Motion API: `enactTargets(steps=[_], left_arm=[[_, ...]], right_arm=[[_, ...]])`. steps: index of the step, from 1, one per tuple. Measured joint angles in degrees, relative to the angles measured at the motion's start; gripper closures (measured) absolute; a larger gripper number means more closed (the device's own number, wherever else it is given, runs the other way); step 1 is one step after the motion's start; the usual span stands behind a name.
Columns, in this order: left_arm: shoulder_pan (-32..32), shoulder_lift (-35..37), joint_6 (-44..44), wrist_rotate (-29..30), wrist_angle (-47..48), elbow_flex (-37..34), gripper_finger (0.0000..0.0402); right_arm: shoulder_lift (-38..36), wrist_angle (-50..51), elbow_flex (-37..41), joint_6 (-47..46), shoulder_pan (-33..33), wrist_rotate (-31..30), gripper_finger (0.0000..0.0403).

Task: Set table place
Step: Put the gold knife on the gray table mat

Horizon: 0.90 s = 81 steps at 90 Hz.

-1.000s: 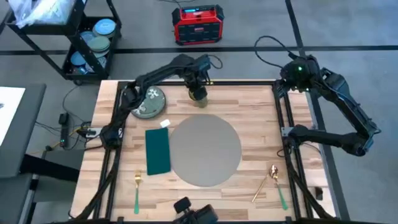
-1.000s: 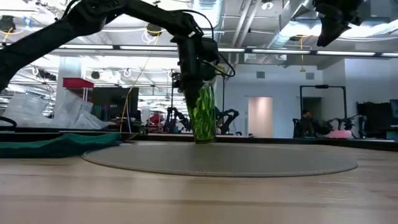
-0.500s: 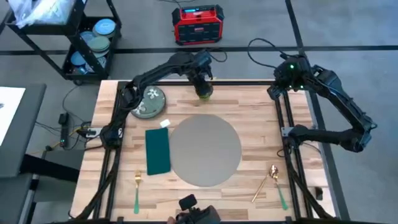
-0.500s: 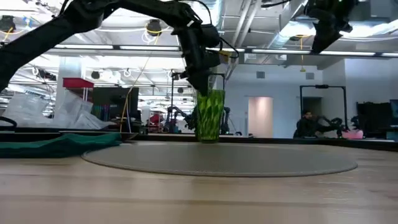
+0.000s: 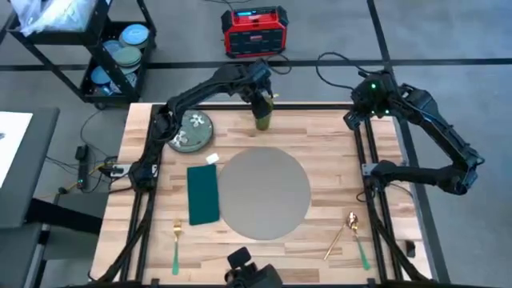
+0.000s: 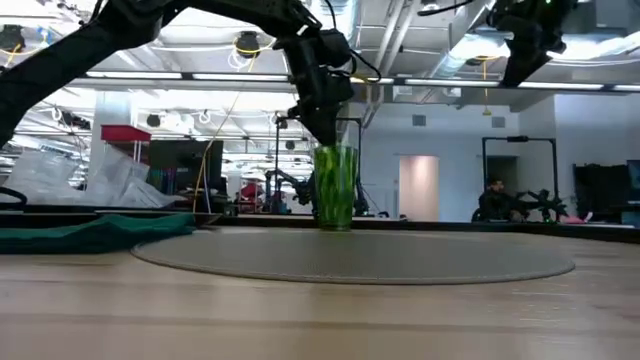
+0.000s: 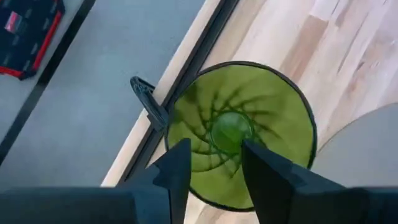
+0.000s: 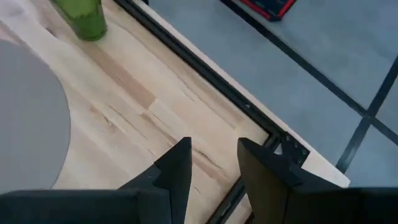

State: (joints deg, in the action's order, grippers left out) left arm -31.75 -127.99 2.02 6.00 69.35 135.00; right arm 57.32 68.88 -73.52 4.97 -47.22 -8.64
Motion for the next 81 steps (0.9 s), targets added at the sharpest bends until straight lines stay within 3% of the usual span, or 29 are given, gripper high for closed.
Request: enactTargets(steps=[12,22,37,48,61,81], left_arm=[[0.32,2.35,-2.21,-0.41,4.58,-0.02,0.0279],[1.89,7.41,-3.18,-0.42,9.50,-0.02,0.0279],[6.55,15.75,-3.02,-0.38,13.05,-0.17,0.0279],[10.60,21.80,-1.73,0.78,14.57,-0.17,0.0279],[14.34,26.34,-1.90,1.17,17.38,-0.17,0.0279],[19.71,29.75,-4.28,2.24,20.51,-0.96,0.0279]], right_arm=[[-1.44,6.04,0.59,-2.27,0.73,7.59,0.0285],[-7.38,7.50,6.27,-6.48,4.78,13.60,0.0285],[-19.47,5.87,18.45,-19.25,16.47,15.13,0.0285],[-22.06,4.27,25.01,-29.91,27.44,18.33,0.0285],[-16.68,-4.97,27.82,-37.93,43.06,17.53,0.0285],[2.05,-12.63,27.85,-41.64,64.18,9.98,0.0294]])
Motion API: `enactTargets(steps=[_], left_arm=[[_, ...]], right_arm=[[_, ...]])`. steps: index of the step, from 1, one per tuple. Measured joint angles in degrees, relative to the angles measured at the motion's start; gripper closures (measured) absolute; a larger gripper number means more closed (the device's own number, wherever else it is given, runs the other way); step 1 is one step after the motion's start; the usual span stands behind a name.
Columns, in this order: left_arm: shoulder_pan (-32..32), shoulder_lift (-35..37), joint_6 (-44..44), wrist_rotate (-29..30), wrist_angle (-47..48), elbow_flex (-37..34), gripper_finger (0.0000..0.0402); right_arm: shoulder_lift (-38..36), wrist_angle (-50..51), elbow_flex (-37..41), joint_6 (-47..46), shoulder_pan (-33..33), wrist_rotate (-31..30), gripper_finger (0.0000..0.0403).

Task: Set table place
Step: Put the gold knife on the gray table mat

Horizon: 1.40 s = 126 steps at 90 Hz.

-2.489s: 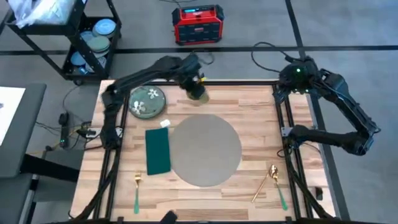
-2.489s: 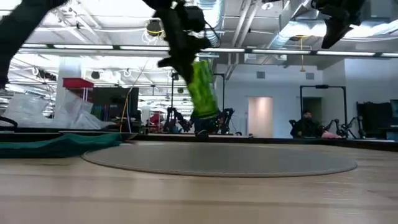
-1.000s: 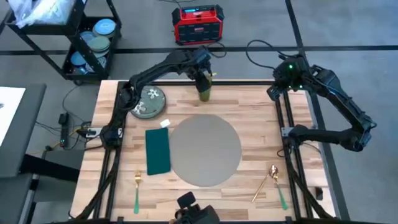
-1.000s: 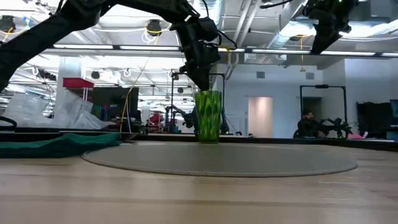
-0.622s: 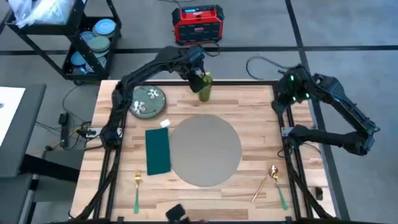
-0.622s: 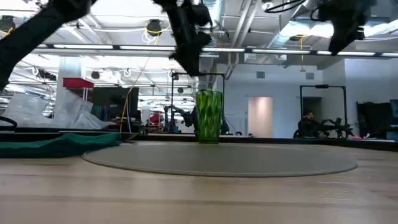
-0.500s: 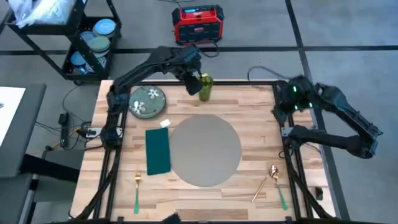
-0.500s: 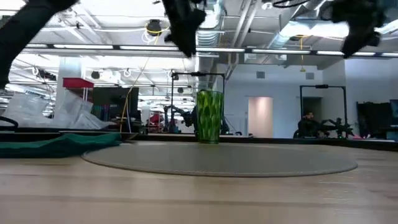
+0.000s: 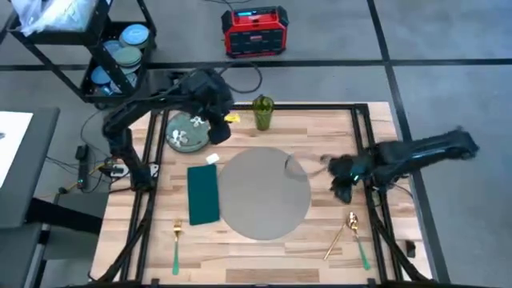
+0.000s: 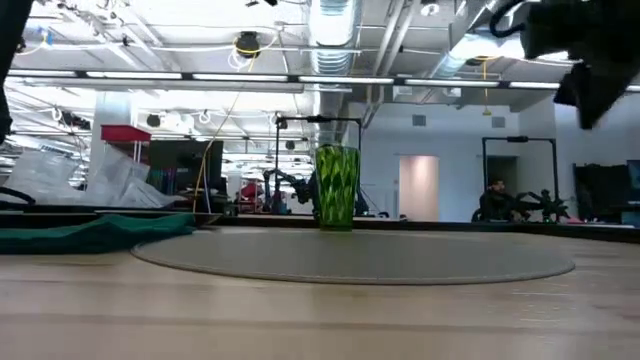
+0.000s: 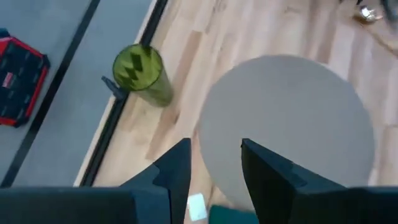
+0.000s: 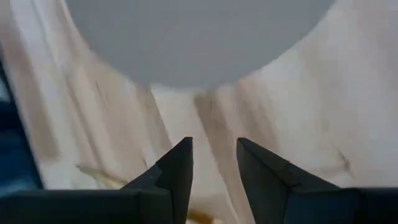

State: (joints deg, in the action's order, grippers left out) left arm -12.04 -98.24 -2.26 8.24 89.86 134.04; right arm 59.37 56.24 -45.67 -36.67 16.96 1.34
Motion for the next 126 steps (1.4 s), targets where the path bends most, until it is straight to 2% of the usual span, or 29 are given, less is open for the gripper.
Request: enactTargets(steps=[8,19,26,38,51,61,70,80,96,114,126], left_arm=[[3.01,1.89,0.78,0.29,0.12,-2.47,0.0279],[7.90,6.83,0.82,0.14,-0.03,-8.65,0.0279],[12.00,11.04,-1.05,0.14,-1.65,-14.76,0.0279],[18.48,19.14,-6.90,0.18,-11.34,-27.67,0.0279],[23.38,26.25,-14.28,3.74,-21.17,-40.96,0.0279],[25.81,29.51,-20.09,4.64,-25.28,-49.33,0.0279],[28.08,31.48,-24.45,4.66,-27.03,-55.23,0.0279],[30.71,32.24,-28.06,4.80,-29.34,-60.58,0.0279],[36.09,32.39,-31.02,4.82,-32.97,-65.33,0.0279],[40.82,32.39,-33.92,7.86,-34.20,-67.49,0.0279],[42.79,32.22,-36.43,10.41,-33.47,-67.91,0.0279]], right_arm=[[6.20,-1.35,0.04,-2.07,7.34,-0.29,0.0299],[10.45,-7.02,0.04,-6.22,17.19,-0.37,0.0301],[12.11,-10.80,0.04,-9.89,22.38,-0.41,0.0301],[14.02,-14.59,0.00,-13.64,27.81,0.05,0.0301],[16.05,-18.16,0.00,-12.12,29.71,0.48,0.0300],[18.26,-22.86,0.00,-11.04,29.75,3.53,0.0291],[21.84,-26.49,-0.11,-9.41,29.61,5.28,0.0273],[26.50,-24.02,-0.85,-9.25,29.36,5.35,0.0264],[32.34,-22.72,-5.05,-8.74,28.69,6.37,0.0286],[37.74,-20.39,-12.56,12.50,30.09,7.84,0.0303],[40.40,-19.25,-14.44,15.21,30.73,7.79,0.0292]])
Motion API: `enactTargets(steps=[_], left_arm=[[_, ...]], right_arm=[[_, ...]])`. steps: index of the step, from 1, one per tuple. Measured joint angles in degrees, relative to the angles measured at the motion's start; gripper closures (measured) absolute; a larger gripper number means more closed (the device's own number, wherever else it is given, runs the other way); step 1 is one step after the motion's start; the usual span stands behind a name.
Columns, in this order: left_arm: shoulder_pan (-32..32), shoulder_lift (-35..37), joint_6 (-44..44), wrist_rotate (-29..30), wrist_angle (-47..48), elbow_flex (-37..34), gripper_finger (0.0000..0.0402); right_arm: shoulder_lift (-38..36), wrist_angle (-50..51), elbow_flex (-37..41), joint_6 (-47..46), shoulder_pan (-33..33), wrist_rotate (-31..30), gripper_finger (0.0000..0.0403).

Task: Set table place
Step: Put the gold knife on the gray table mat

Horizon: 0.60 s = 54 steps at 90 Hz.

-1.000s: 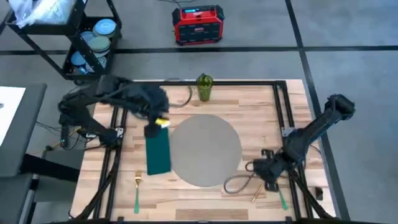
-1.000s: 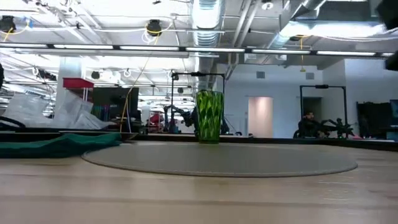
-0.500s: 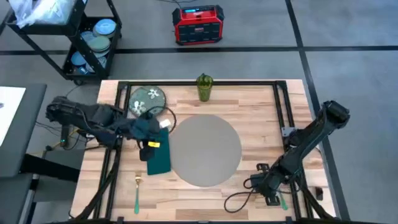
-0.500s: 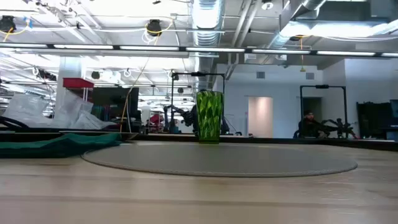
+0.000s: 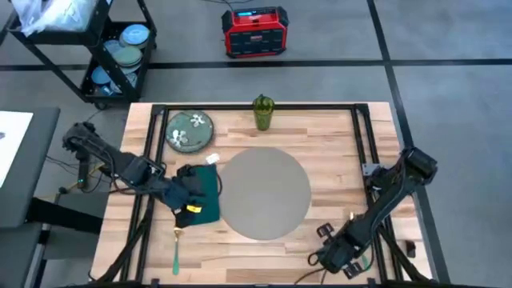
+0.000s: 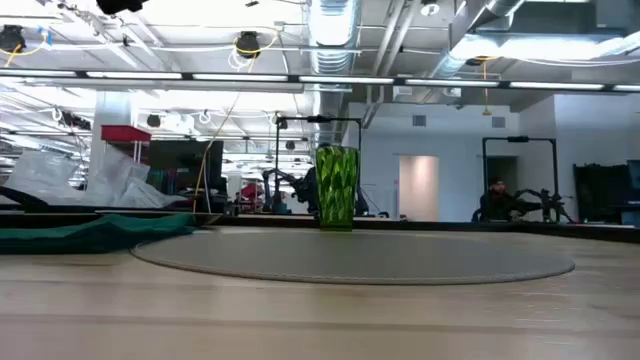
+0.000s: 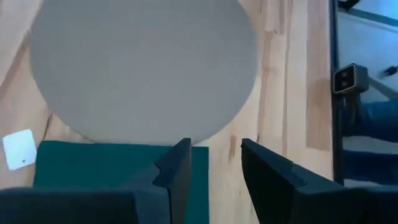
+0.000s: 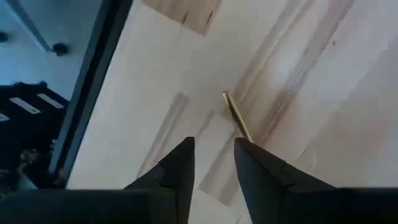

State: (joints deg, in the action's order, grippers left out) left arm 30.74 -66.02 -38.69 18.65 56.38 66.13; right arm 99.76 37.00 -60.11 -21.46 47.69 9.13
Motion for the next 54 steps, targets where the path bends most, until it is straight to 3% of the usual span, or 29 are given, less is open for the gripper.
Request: enactTargets(steps=[32,54], left_arm=[[2.36,0.08,-3.99,4.41,0.28,0.00,0.0279],[2.36,0.09,-4.25,6.61,1.42,0.00,0.0279]], right_arm=[[1.82,0.87,0.03,-2.57,-0.41,-4.12,0.0221],[1.82,1.17,0.04,-7.59,0.23,-6.23,0.0233]])
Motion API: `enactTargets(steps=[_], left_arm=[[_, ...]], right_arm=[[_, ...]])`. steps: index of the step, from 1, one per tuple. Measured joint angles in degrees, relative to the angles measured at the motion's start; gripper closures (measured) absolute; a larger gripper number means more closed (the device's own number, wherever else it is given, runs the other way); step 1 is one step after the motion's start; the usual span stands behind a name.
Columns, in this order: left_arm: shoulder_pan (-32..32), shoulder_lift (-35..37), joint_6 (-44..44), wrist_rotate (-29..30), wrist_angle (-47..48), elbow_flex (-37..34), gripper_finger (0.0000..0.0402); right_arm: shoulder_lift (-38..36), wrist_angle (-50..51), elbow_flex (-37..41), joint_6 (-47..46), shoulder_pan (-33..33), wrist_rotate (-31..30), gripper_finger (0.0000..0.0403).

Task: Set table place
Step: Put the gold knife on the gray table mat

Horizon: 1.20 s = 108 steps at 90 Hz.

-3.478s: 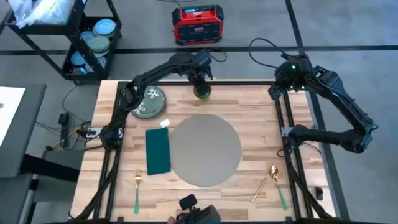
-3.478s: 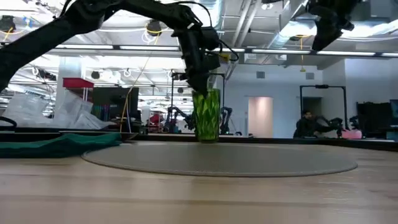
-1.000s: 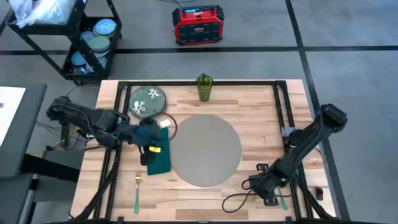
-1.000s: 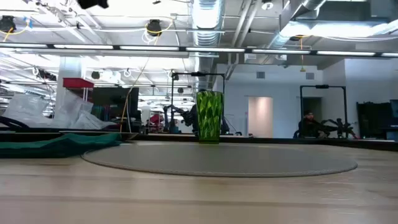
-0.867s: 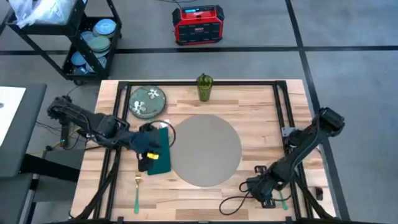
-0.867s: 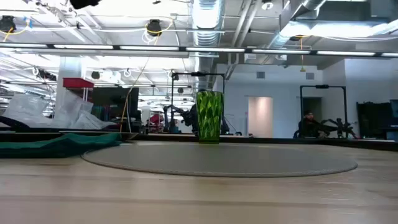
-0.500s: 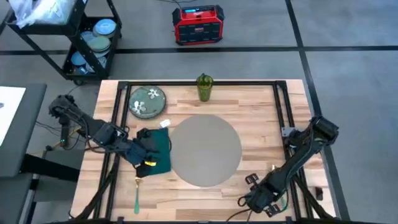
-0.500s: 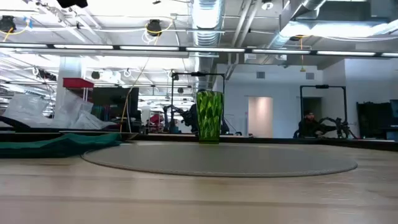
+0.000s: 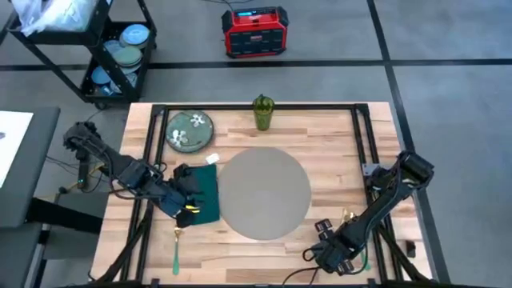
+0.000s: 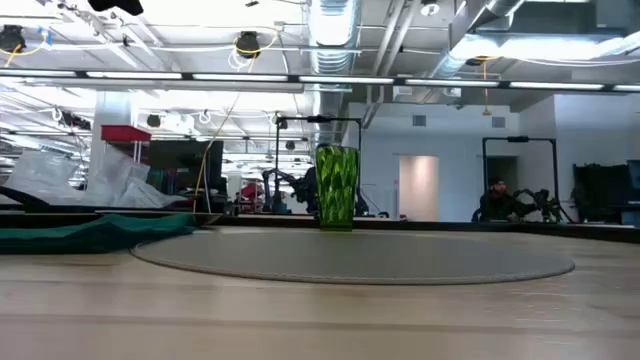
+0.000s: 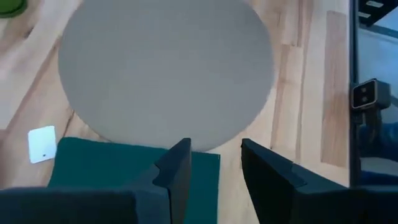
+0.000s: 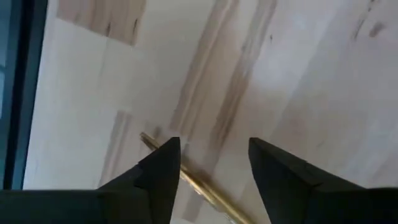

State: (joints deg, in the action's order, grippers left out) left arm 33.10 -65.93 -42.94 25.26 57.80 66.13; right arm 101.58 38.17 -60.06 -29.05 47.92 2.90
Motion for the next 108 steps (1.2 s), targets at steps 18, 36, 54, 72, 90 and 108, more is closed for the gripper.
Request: enactTargets(steps=[18,36,54,72,90,108], left_arm=[[0.00,-0.02,-1.32,2.99,0.77,0.02,0.0279],[0.00,-0.04,-2.73,3.32,0.79,0.02,0.0279],[-0.09,-0.04,-1.67,4.26,0.81,0.02,0.0279],[-0.57,-0.04,-1.05,4.61,1.46,0.02,0.0279],[-0.57,-0.04,-1.08,4.59,4.48,0.02,0.0279],[-0.57,-0.04,-1.75,4.58,4.85,0.02,0.0279]], right_arm=[[0.00,-1.85,0.57,-4.47,3.99,0.02,0.0247],[0.00,-1.99,1.15,-14.41,5.58,-0.03,0.0248],[-0.01,-1.97,1.15,-17.54,5.31,-3.35,0.0249],[-0.02,-0.97,1.18,-19.12,5.73,-3.46,0.0249],[-0.02,-0.63,1.19,-14.65,6.22,-3.13,0.0249],[-0.21,-1.58,2.43,-15.51,7.74,-5.18,0.0255]])
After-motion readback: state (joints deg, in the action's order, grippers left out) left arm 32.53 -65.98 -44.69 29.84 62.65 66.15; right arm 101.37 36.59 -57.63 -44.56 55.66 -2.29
